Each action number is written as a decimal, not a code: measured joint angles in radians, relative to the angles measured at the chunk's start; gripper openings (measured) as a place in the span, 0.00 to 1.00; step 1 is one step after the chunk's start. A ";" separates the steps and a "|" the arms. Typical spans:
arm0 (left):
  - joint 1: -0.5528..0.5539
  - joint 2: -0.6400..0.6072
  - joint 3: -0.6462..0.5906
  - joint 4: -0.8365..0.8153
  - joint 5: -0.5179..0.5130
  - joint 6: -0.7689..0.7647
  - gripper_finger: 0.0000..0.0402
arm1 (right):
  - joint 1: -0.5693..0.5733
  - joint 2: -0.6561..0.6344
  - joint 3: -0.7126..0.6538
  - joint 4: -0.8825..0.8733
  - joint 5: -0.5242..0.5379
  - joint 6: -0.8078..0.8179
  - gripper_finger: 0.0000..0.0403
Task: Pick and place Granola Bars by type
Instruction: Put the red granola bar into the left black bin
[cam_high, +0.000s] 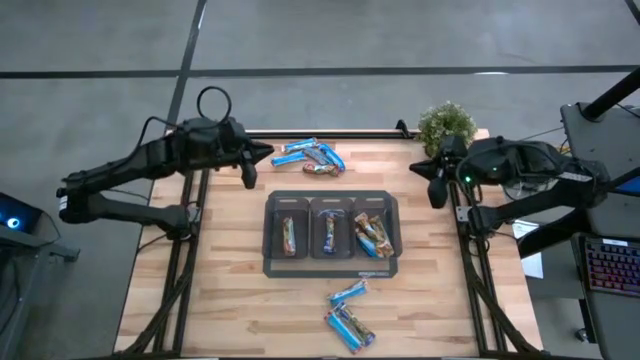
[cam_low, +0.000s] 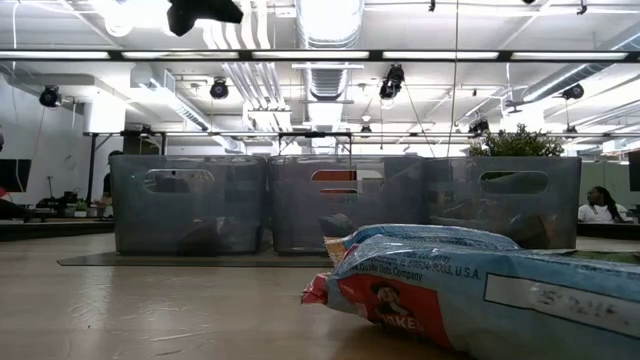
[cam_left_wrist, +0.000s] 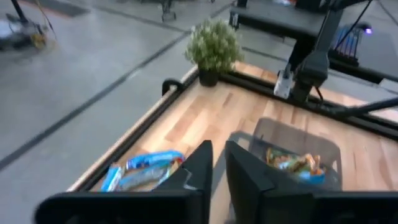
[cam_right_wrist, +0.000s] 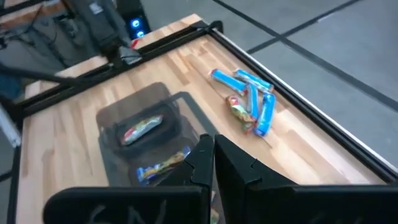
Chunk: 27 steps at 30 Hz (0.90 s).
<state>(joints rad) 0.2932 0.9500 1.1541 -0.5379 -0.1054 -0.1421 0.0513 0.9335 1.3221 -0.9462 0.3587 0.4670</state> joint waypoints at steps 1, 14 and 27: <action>0.014 0.002 0.010 -0.029 0.021 -0.001 0.10 | -0.007 0.002 -0.007 0.020 -0.001 0.001 0.02; 0.161 0.080 0.087 -0.144 0.065 0.101 0.45 | -0.128 0.084 -0.017 0.095 -0.112 0.011 0.02; 0.261 0.298 0.202 -0.176 0.142 0.267 0.47 | -0.278 0.115 -0.017 0.089 -0.282 -0.125 0.02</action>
<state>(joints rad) 0.5539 1.2484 1.3558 -0.7137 0.0370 0.1247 -0.2264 1.0485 1.3048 -0.8570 0.0768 0.3421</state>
